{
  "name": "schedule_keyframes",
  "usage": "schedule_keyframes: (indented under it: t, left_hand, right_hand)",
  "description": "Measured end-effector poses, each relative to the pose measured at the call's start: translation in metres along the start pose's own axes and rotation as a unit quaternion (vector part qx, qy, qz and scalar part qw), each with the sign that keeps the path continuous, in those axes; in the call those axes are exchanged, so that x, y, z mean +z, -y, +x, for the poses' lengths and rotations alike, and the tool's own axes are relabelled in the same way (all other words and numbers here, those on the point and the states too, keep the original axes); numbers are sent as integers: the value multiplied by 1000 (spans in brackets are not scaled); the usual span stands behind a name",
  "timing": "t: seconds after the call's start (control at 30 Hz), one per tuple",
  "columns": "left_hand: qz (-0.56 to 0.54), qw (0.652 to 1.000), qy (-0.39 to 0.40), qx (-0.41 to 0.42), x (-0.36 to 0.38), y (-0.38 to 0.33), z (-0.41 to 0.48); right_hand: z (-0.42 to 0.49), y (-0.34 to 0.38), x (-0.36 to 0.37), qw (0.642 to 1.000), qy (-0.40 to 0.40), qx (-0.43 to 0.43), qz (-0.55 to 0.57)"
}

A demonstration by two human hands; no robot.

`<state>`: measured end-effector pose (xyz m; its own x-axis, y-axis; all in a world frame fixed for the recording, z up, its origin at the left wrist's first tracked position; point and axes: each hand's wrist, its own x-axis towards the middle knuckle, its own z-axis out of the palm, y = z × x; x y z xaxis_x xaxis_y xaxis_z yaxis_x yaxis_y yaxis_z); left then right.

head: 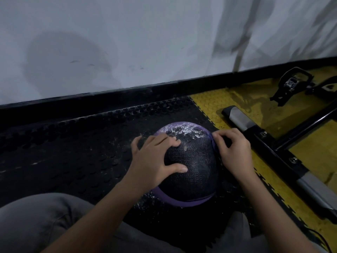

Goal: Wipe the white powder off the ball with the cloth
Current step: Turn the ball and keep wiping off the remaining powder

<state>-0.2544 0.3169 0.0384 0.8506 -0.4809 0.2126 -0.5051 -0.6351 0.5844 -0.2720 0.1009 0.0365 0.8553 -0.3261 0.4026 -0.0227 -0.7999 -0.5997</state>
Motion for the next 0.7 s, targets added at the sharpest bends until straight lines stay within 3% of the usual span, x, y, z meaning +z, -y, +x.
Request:
schedule_keyframes:
  t: [0.2, 0.43, 0.6, 0.7]
  left_hand:
    - [-10, 1000, 22, -10, -1, 4, 3]
    - [-10, 997, 78, -27, -20, 19, 10]
    - [-81, 993, 30, -78, -8, 4, 5]
    - [-44, 997, -1, -68, 8, -4, -1]
  right_hand:
    - [-16, 9, 2, 999, -35, 18, 14]
    - [-39, 20, 6, 997, -74, -28, 3]
    - [-48, 16, -2, 996, -50, -77, 4]
    - [-31, -2, -7, 997, -29, 27, 62]
